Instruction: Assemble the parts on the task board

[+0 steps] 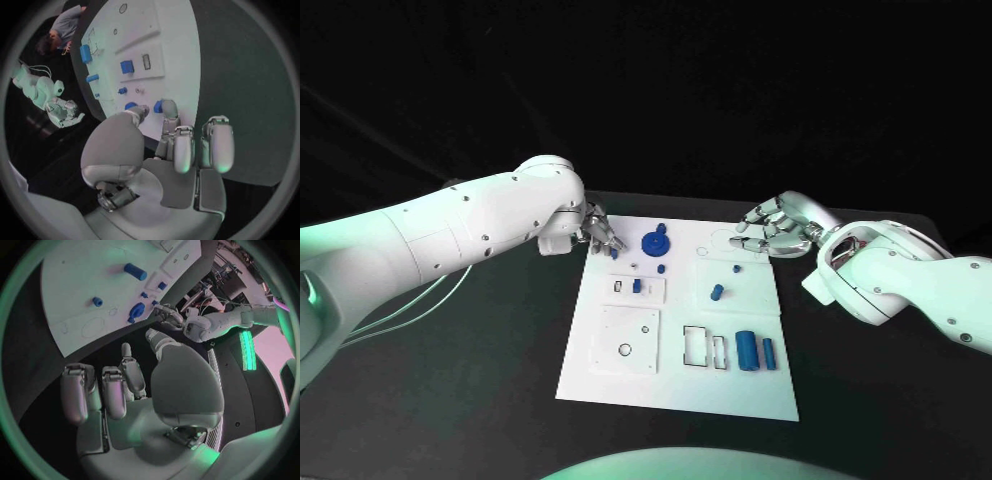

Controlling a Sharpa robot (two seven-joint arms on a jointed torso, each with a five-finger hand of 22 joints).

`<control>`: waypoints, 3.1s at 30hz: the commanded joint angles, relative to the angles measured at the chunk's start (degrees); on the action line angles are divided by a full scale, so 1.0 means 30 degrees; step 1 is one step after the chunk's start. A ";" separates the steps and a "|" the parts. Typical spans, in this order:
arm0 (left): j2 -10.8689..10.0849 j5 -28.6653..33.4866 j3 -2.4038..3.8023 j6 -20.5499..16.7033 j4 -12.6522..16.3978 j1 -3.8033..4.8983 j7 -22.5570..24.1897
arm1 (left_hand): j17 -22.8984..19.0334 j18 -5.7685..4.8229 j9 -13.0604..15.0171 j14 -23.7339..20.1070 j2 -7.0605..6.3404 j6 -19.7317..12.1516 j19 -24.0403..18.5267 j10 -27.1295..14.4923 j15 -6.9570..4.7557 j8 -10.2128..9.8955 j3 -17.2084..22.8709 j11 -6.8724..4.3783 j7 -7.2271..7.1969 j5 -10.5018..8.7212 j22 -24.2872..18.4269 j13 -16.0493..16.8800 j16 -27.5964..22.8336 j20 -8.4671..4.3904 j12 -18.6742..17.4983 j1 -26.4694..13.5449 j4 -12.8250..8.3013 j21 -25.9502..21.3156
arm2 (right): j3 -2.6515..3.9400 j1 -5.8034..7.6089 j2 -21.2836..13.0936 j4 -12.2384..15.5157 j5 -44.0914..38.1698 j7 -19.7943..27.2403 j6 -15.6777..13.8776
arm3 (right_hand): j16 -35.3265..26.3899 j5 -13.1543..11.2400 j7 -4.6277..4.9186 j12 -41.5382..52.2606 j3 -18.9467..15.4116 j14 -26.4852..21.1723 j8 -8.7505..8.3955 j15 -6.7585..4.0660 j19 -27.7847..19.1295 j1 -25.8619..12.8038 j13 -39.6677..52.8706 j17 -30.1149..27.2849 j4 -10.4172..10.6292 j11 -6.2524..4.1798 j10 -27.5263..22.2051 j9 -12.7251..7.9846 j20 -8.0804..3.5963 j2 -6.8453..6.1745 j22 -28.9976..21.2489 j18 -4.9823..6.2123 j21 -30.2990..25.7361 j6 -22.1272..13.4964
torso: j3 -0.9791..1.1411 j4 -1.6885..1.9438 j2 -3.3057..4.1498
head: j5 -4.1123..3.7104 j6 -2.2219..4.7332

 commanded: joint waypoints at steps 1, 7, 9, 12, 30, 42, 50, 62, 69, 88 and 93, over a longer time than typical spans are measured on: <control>0.0071 0.0221 -0.0004 0.0320 -0.0035 -0.0023 0.0213 | 0.5032 0.0366 -0.0015 0.1987 0.0051 0.0136 0.0010 0.0038 0.0126 0.0144 0.0099 -0.0014 0.0014 -0.0053 0.3461 0.0022 0.0068 0.0108 0.0098 0.0301 0.0001 -0.0083 | 0.0000 -0.0011 0.0008 0.0001 -0.0074 0.0113 0.0198 | -0.0065 0.0093 -0.0032 -0.0034 0.0014 0.1885 0.0085 -0.0117 0.0645 -0.0037 0.0255 0.4526 0.0098 -0.0122 -0.0027 0.0016 -0.0143 0.0026 0.3961 0.0309 -0.0104 -0.0154 | -0.0011 -0.0023 0.0013 | -0.0016 -0.0019; 0.0081 0.0229 -0.0012 0.0154 -0.0069 -0.0039 0.0234 | 0.5032 0.0374 0.0034 0.1987 0.0322 0.0238 0.0001 0.0055 0.0072 0.0329 0.0339 -0.0082 -0.0072 -0.0014 0.3469 -0.0004 0.0068 0.0067 0.0162 0.1032 -0.0027 -0.0128 | 0.0000 -0.0011 0.0002 -0.0005 -0.0074 0.0102 0.0213 | -0.0067 0.0124 -0.0034 -0.0036 0.0007 0.1884 0.0092 -0.0118 0.0643 -0.0029 0.0253 0.4523 0.0122 -0.0124 -0.0028 0.0032 -0.0144 0.0046 0.3959 0.0310 -0.0111 -0.0153 | -0.0001 -0.0003 -0.0005 | -0.0043 -0.0044; 0.0081 0.0244 -0.0013 0.0061 -0.0058 -0.0041 0.0264 | 0.5032 0.0375 0.0086 0.1987 0.0575 0.0226 0.0008 0.0059 0.0032 0.0492 0.0687 -0.0125 -0.0125 -0.0912 0.3487 -0.0034 0.0068 0.0030 0.0208 0.1658 -0.0036 -0.0148 | 0.0000 -0.0011 0.0003 -0.0009 -0.0074 0.0095 0.0225 | -0.0067 0.0124 -0.0034 -0.0036 0.0007 0.1884 0.0092 -0.0118 0.0643 -0.0029 0.0253 0.4523 0.0122 -0.0124 -0.0028 0.0032 -0.0144 0.0046 0.3959 0.0310 -0.0111 -0.0153 | -0.0001 0.0002 -0.0004 | -0.0049 -0.0052; 0.0084 0.0278 -0.0013 -0.0040 -0.0048 -0.0043 0.0311 | 0.5032 0.0375 0.0142 0.1987 0.0781 0.0138 0.0017 0.0069 0.0000 0.0674 0.1311 -0.0161 -0.0169 -0.1876 0.3510 -0.0076 0.0068 -0.0001 0.0265 0.2320 -0.0068 -0.0175 | 0.0000 -0.0012 0.0012 -0.0018 -0.0074 0.0091 0.0243 | -0.0067 0.0124 -0.0034 -0.0036 0.0007 0.1884 0.0092 -0.0118 0.0643 -0.0029 0.0253 0.4523 0.0122 -0.0124 -0.0028 0.0032 -0.0144 0.0046 0.3959 0.0310 -0.0111 -0.0153 | -0.0003 0.0006 -0.0002 | -0.0047 -0.0058; -0.0156 0.1265 -0.0019 -0.0944 0.0058 -0.0049 0.0513 | 0.5032 0.0381 0.1024 0.1987 0.0484 -0.0460 0.0081 0.0704 -0.0052 0.3002 0.8918 -0.0224 -0.0206 -0.4667 0.3728 0.0153 0.0068 -0.0059 0.1261 0.2208 -0.2796 -0.0379 | 0.0000 -0.0038 0.0026 -0.0071 -0.0074 0.0065 0.0335 | -0.0074 0.0173 -0.0038 -0.0016 -0.0010 0.1881 0.0106 -0.0121 0.0647 -0.0007 0.0270 0.4509 0.0160 -0.0128 -0.0012 0.0064 -0.0146 0.0065 0.3963 0.0309 -0.0107 -0.0148 | 0.0017 0.0002 -0.0026 | -0.0028 -0.0110; -0.1182 0.2477 0.0004 -0.1757 0.1539 -0.0134 0.0487 | 0.5032 0.0378 0.1026 0.1987 0.0254 -0.0154 0.0132 0.1258 -0.0133 0.3632 1.0628 -0.0287 -0.0262 -0.2975 0.3863 0.0813 0.0068 -0.0130 0.2167 0.0460 -0.4692 -0.0394 | 0.0000 -0.0063 -0.0033 -0.0066 -0.0074 0.0064 0.0383 | -0.0065 0.0221 -0.0041 -0.0005 -0.0021 0.1886 0.0114 -0.0123 0.0648 0.0007 0.0278 0.4528 0.0181 -0.0131 -0.0003 0.0084 -0.0148 0.0070 0.3964 0.0309 -0.0109 -0.0145 | 0.0039 0.0005 -0.0056 | 0.0066 -0.0079; -0.2631 0.2201 0.0026 -0.2821 0.3918 -0.0524 0.0732 | 0.5032 0.0376 0.0948 0.1987 0.0262 0.0065 0.0156 0.1574 -0.0188 0.3735 1.0968 -0.0361 -0.0328 -0.2291 0.3908 0.1371 0.0068 -0.0185 0.2756 -0.0036 -0.5249 -0.0390 | 0.0000 -0.0077 -0.0113 -0.0041 -0.0074 0.0057 0.0393 | -0.0065 0.0221 -0.0041 -0.0005 -0.0021 0.1886 0.0114 -0.0123 0.0648 0.0007 0.0278 0.4528 0.0181 -0.0131 -0.0003 0.0084 -0.0148 0.0070 0.3964 0.0309 -0.0109 -0.0145 | 0.0014 0.0048 -0.0060 | 0.0075 -0.0093; -0.4024 0.1056 0.0032 -0.3673 0.6302 -0.1248 0.1050 | 0.5032 0.0353 0.0880 0.1987 0.0216 0.0301 0.0232 0.1898 -0.0253 0.3817 1.1301 -0.0438 -0.0400 -0.2006 0.3970 0.1913 0.0068 -0.0244 0.3320 -0.0386 -0.5623 -0.0289 | -0.0002 -0.0137 -0.0178 -0.0034 -0.0074 0.0067 0.0395 | -0.0069 0.0266 -0.0043 0.0011 -0.0036 0.1884 0.0121 -0.0125 0.0645 0.0018 0.0291 0.4520 0.0201 -0.0133 0.0009 0.0103 -0.0150 0.0069 0.3961 0.0311 -0.0118 -0.0145 | -0.0010 0.0153 -0.0127 | 0.0097 -0.0218; -0.4119 0.0616 0.0031 -0.3623 0.6621 -0.1423 0.0827 | 0.5032 0.0343 0.0860 0.1987 0.0209 0.0361 0.0262 0.1990 -0.0269 0.3839 1.1383 -0.0455 -0.0418 -0.1940 0.3991 0.2066 0.0068 -0.0259 0.3477 -0.0504 -0.5707 -0.0247 | -0.0002 -0.0181 -0.0185 -0.0036 -0.0074 0.0064 0.0404 | -0.0069 0.0266 -0.0043 0.0011 -0.0036 0.1884 0.0121 -0.0125 0.0645 0.0018 0.0291 0.4520 0.0201 -0.0133 0.0009 0.0103 -0.0150 0.0069 0.3961 0.0311 -0.0118 -0.0145 | 0.0005 0.0107 -0.0077 | 0.0157 -0.0242; -0.4008 0.0199 0.0016 -0.3195 0.6907 -0.1529 0.0615 | 0.5032 0.0338 0.0819 0.1987 0.0215 0.0462 0.0284 0.2161 -0.0296 0.3878 1.1537 -0.0487 -0.0449 -0.1798 0.4010 0.2376 0.0068 -0.0287 0.3788 -0.0703 -0.5898 -0.0225 | -0.0002 -0.0199 -0.0186 -0.0045 -0.0073 0.0067 0.0412 | -0.0069 0.0266 -0.0043 0.0011 -0.0036 0.1884 0.0121 -0.0125 0.0645 0.0018 0.0291 0.4520 0.0201 -0.0133 0.0009 0.0103 -0.0150 0.0069 0.3961 0.0311 -0.0118 -0.0145 | 0.0021 0.0101 -0.0090 | 0.0142 -0.0383; -0.3952 0.0112 0.0008 -0.3169 0.6898 -0.1538 0.0502 | 0.5032 0.0333 0.0813 0.1987 0.0216 0.0481 0.0297 0.2200 -0.0302 0.3891 1.1561 -0.0493 -0.0455 -0.1754 0.4019 0.2450 0.0068 -0.0292 0.3863 -0.0756 -0.5935 -0.0206 | -0.0002 -0.0200 -0.0191 -0.0041 -0.0072 0.0066 0.0412 | -0.0074 0.0337 -0.0050 0.0018 -0.0078 0.1883 0.0142 -0.0131 0.0638 0.0051 0.0293 0.4514 0.0267 -0.0138 0.0016 0.0160 -0.0155 0.0072 0.3957 0.0315 -0.0139 -0.0143 | 0.0027 0.0112 -0.0086 | 0.0128 -0.0388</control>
